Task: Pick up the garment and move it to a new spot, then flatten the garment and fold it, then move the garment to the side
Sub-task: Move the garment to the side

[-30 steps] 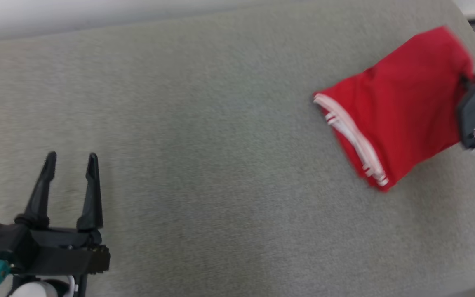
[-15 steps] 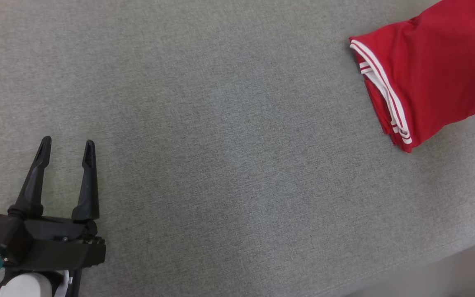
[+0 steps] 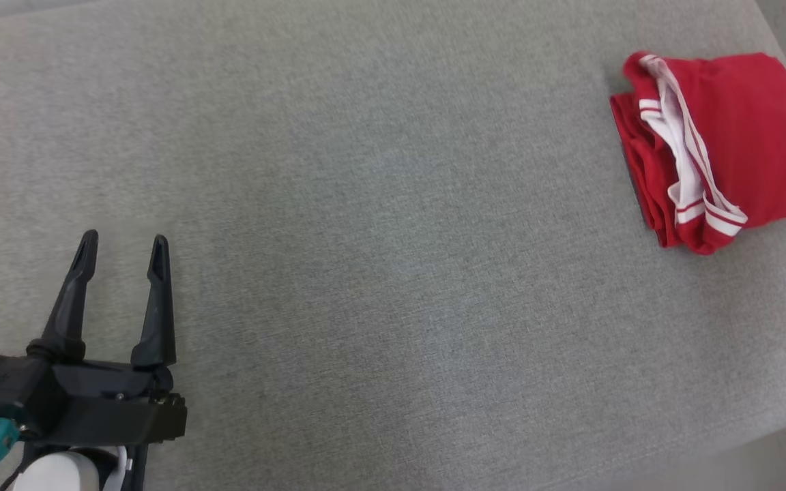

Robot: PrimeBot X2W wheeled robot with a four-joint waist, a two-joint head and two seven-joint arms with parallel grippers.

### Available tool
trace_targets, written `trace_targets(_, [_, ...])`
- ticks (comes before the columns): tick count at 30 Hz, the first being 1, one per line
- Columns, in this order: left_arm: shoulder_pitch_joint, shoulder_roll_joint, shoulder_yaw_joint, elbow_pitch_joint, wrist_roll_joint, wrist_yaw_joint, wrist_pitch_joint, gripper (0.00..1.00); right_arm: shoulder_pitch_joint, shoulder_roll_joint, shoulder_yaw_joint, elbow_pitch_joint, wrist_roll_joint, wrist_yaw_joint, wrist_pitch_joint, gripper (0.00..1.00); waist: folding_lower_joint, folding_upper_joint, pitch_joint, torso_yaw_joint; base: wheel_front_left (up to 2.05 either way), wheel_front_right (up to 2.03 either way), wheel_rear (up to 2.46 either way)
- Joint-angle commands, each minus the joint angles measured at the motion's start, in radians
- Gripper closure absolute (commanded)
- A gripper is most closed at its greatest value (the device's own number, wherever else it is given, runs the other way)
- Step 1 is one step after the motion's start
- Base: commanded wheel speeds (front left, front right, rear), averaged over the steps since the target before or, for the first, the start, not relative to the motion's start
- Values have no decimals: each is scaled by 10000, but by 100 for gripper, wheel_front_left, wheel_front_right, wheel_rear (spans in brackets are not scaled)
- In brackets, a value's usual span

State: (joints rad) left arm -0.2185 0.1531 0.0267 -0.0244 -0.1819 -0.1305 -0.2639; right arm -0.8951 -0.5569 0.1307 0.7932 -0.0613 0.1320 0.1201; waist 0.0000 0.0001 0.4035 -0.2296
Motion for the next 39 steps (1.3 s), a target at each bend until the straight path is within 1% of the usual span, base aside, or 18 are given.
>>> trace_targets(1, [67,-13,45,31,-52,37,-3,0,177,56,-43,16,80,-30,-70,0,0,-1,-309,253,0,0,0])
trace_targets(7, [601,-284,255,385,-131,49,-3,0,1098,322,-323,-374,261,-28,-485,0,0,-1,-1349,702,0,0,0])
trace_targets(11, [1096,-414,441,749,-147,64,-1,0,1885,648,-501,-862,606,-28,-1060,0,0,-1,-2177,1033,0,0,0])
trace_targets(13, [1315,-491,541,921,-182,77,-1,0,2360,936,-694,-1225,964,-28,-1446,0,0,-1,-2596,1202,0,0,0])
trace_targets(16, [1728,-586,636,1191,-181,81,-1,0,3188,1581,-850,-1753,1850,-28,-1946,0,0,-1,-3219,1440,0,0,0])
trace_targets(17, [1850,-618,693,1255,-223,86,-1,0,3443,1805,-939,-1958,2305,-28,-2118,0,0,-1,-3412,1509,0,0,0])
trace_targets(20, [2204,-655,733,1516,-149,80,-2,0,4303,2066,-613,-2542,2889,-28,-2525,0,0,-1,-3959,1699,0,0,0])
trace_targets(26, [2612,-696,805,1806,-29,60,-1,0,5737,2549,-380,-3490,3439,-28,-3148,0,0,-1,-4559,2012,0,0,0])
trace_targets(34, [3043,-833,881,2022,66,75,-2,0,6987,3162,-279,-3805,3626,-28,-3309,0,0,-1,-4915,2141,0,0,0])
trace_targets(39, [3124,-901,929,2083,93,88,-2,0,7554,3460,-570,-3822,3485,-28,-3353,0,0,-1,-4947,2151,0,0,0])
